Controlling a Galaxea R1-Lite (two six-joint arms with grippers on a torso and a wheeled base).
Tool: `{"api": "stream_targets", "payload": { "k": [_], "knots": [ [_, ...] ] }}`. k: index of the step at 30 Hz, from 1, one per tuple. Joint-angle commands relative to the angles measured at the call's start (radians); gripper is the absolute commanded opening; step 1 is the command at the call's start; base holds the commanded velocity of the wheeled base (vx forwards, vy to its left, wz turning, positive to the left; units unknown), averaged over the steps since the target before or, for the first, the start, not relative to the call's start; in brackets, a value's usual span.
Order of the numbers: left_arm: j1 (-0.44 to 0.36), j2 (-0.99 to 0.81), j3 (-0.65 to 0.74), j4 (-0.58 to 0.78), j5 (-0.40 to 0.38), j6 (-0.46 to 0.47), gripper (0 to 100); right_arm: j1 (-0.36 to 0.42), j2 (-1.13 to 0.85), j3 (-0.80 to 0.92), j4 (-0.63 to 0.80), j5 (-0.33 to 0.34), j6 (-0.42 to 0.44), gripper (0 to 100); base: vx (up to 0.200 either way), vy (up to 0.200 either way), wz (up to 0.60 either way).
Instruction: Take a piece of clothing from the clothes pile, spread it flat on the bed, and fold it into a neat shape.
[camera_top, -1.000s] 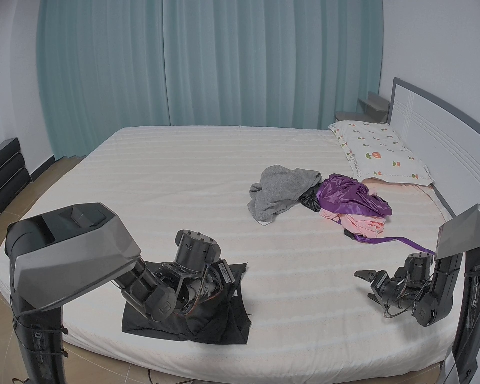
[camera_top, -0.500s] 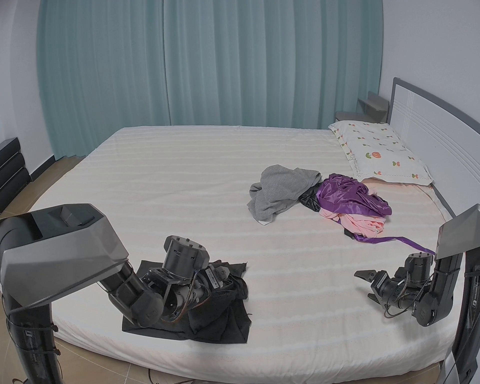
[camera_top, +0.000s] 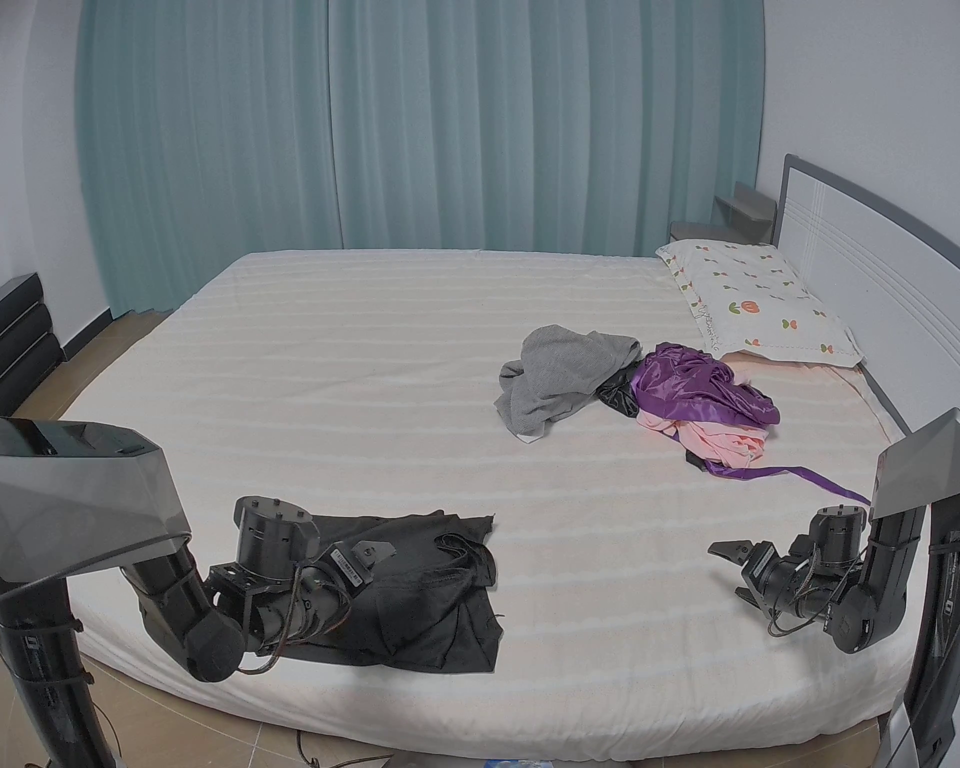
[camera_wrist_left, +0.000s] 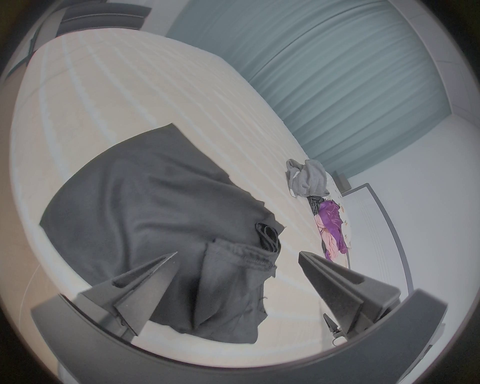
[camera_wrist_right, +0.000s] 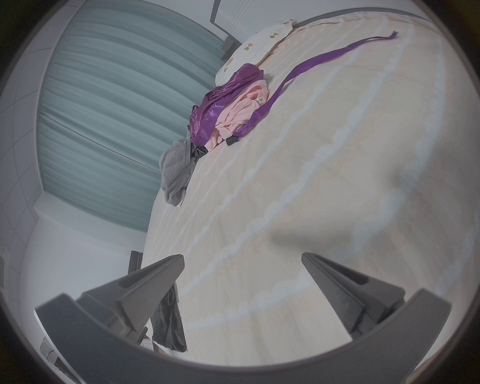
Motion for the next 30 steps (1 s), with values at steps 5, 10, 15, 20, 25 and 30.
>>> {"api": "stream_targets", "payload": {
  "k": [5, 10, 15, 20, 25, 30],
  "knots": [
    [0.054, 0.002, 0.025, -0.017, -0.012, -0.009, 100, 0.0, 0.002, -0.001, 0.0, 0.0, 0.0, 100, 0.0, 0.0, 0.0],
    [0.076, 0.002, 0.024, -0.023, -0.01, -0.012, 100, 0.0, 0.002, -0.001, 0.0, 0.0, 0.0, 100, 0.0, 0.0, 0.0],
    [0.119, -0.011, 0.034, -0.051, -0.079, -0.072, 100, 0.0, 0.002, -0.003, 0.0, 0.0, 0.001, 100, 0.0, 0.04, 0.0],
    [0.163, 0.002, 0.031, -0.062, -0.102, -0.081, 100, 0.0, 0.002, -0.001, 0.0, 0.0, 0.0, 100, 0.0, 0.2, 0.0],
    [0.182, 0.037, 0.024, -0.062, -0.104, -0.082, 100, 0.002, -0.003, 0.002, 0.0, 0.002, 0.001, 100, 0.0, 0.2, 0.0],
    [0.186, 0.051, 0.024, -0.065, -0.105, -0.089, 100, 0.005, -0.001, 0.01, -0.034, -0.004, 0.001, 100, 0.0, 0.2, 0.0]
  ]
}}
